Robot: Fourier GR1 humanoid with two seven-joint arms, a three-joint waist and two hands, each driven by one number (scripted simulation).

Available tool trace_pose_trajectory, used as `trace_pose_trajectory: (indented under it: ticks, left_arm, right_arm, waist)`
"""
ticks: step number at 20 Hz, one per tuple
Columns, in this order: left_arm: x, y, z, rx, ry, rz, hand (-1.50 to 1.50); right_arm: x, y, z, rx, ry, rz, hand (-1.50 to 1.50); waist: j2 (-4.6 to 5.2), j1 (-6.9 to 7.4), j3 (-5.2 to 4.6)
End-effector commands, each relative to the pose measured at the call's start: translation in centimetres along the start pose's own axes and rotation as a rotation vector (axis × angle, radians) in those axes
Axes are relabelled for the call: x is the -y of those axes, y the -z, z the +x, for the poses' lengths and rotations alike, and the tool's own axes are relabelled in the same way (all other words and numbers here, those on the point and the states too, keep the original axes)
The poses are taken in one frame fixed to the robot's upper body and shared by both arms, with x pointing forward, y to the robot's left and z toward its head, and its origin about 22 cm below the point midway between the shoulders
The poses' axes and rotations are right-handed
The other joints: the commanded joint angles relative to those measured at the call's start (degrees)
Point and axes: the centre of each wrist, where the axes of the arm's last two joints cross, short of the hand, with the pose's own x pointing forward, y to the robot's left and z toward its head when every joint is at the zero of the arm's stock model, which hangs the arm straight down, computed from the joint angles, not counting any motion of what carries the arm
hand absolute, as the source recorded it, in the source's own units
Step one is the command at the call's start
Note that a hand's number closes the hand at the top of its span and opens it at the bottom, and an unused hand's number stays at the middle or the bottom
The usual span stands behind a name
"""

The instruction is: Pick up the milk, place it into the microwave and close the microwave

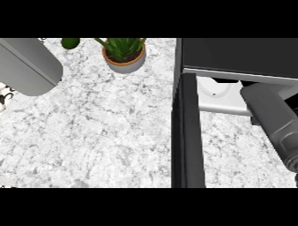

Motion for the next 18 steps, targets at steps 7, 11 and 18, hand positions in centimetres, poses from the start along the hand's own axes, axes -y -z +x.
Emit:
trace_pose_trajectory:
  ticks: [7, 11, 18]
  left_arm:
    - [2.3, 0.7, -0.3, 0.002, -0.046, -0.13, -1.5]
    - [2.8, 1.8, -1.6, 0.02, -0.078, -0.146, -1.5]
    - [5.8, 3.1, -1.9, -0.021, -0.135, -0.221, 1.5]
  right_arm:
    - [-1.9, -1.1, 0.8, -0.016, 0.347, 0.051, -1.5]
    - [-2.1, -3.1, -0.9, -0.028, 0.481, 0.063, -1.5]
    - [-2.4, -6.1, -3.0, -0.094, 0.661, 0.126, -1.5]
  waist:
    - [-1.27, -1.88, -0.09]
    - [-1.54, -3.37, -0.17]
    - [-2.44, -5.25, -0.26]
